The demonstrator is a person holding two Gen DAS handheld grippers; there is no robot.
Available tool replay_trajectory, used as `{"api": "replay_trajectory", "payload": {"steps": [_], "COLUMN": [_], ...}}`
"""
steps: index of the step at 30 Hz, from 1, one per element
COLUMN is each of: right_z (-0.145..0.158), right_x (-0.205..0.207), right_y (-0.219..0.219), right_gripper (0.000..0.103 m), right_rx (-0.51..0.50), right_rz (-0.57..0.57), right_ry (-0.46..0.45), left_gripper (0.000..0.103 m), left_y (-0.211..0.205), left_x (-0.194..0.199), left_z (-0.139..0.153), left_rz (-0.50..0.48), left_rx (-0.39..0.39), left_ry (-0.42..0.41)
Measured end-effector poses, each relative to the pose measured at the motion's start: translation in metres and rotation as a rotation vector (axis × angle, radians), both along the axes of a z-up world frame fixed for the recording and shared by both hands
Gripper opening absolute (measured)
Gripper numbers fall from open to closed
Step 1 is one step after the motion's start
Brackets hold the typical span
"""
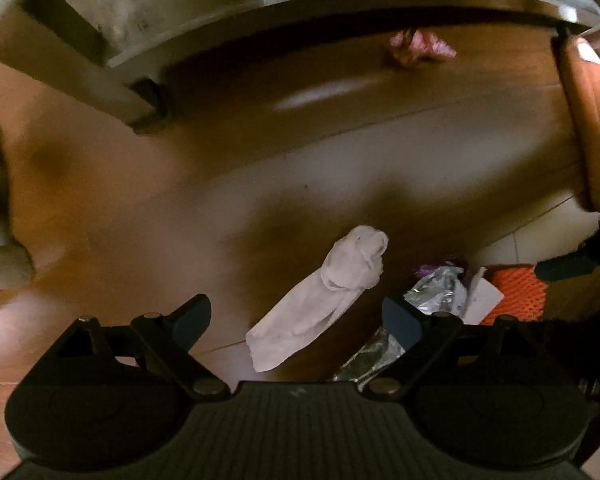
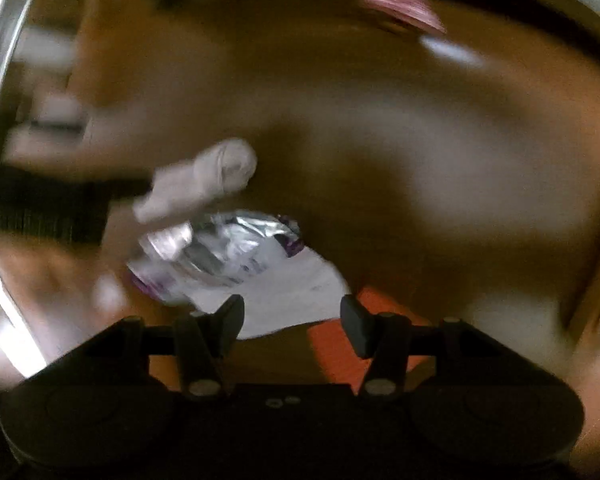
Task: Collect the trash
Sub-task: 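Grasp the white cloth with the left tool while the right tool grasps the silver wrapper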
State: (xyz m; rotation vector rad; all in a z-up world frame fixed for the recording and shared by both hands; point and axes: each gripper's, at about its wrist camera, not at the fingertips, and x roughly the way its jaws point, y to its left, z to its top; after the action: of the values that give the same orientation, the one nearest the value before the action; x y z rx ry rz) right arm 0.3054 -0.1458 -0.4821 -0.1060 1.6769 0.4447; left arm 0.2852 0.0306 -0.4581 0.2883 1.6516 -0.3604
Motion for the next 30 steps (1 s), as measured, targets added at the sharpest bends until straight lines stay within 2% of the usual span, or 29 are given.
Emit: {"api": "replay_trajectory", "payload": {"steps": [3,4,6,12,16,20,22,25,27,28,29,30], "right_z": [-0.008,-0.012,-0.018,-0.039,-0.046,-0.053,-0.057,-0.064,-0.069,-0.07,-0.072,-0.075], "right_x": [-0.027,-0.036,-0.045,-0.041,-0.05,-0.056,-0.059,-0.068,-0.07,-0.07,-0.07,-0.07], "right_y": [0.021,0.025,0.029,0.035,0.043,0.045,0.045,0.048,0.047,0.047,0.048,0.047], "right_gripper": [0.052,0.052,0.052,0.053,0.052,0.052,0.05,0.048,0.041,0.019,0.0,0.0], "right_rx": [-0.053,-0.051,-0.044,-0.046,-0.05,-0.038,-0.04,-0.051,-0.063,-0.073,-0.099,-0.125], "right_rz": [0.366,0.453,0.537,0.58,0.721,0.754,0.767,0.815,0.83,0.833,0.835,0.832], "right_ry": [-0.163,-0.19,-0.219,-0.218,-0.244,-0.223,-0.226,-0.253,-0.261,-0.271,-0.28,-0.286], "left_gripper": [0.093,0.093,0.093,0.092,0.082,0.079,0.064,0.064,0.061,0.056,0.053,0.046], "left_y": [-0.001,-0.001,-0.001,-0.007,-0.008,-0.009,-0.01,-0.011,-0.009,-0.006,-0.006,-0.01], "left_x": [0.0,0.001,0.002,0.002,0.004,0.005,0.004,0.004,0.005,0.002,0.0,-0.002], "left_z": [-0.015,-0.02,-0.028,-0.051,-0.064,-0.071,-0.075,-0.075,-0.074,-0.073,-0.073,-0.073], "left_rz": [0.009,0.012,0.014,-0.013,0.007,0.018,0.018,0.022,0.031,0.036,0.035,0.035], "left_rx": [-0.007,-0.01,-0.019,-0.037,-0.033,-0.06,-0.071,-0.07,-0.066,-0.06,-0.051,-0.041], "left_ry": [0.012,0.019,0.029,0.046,0.079,0.101,0.122,0.109,0.104,0.096,0.089,0.081]}}
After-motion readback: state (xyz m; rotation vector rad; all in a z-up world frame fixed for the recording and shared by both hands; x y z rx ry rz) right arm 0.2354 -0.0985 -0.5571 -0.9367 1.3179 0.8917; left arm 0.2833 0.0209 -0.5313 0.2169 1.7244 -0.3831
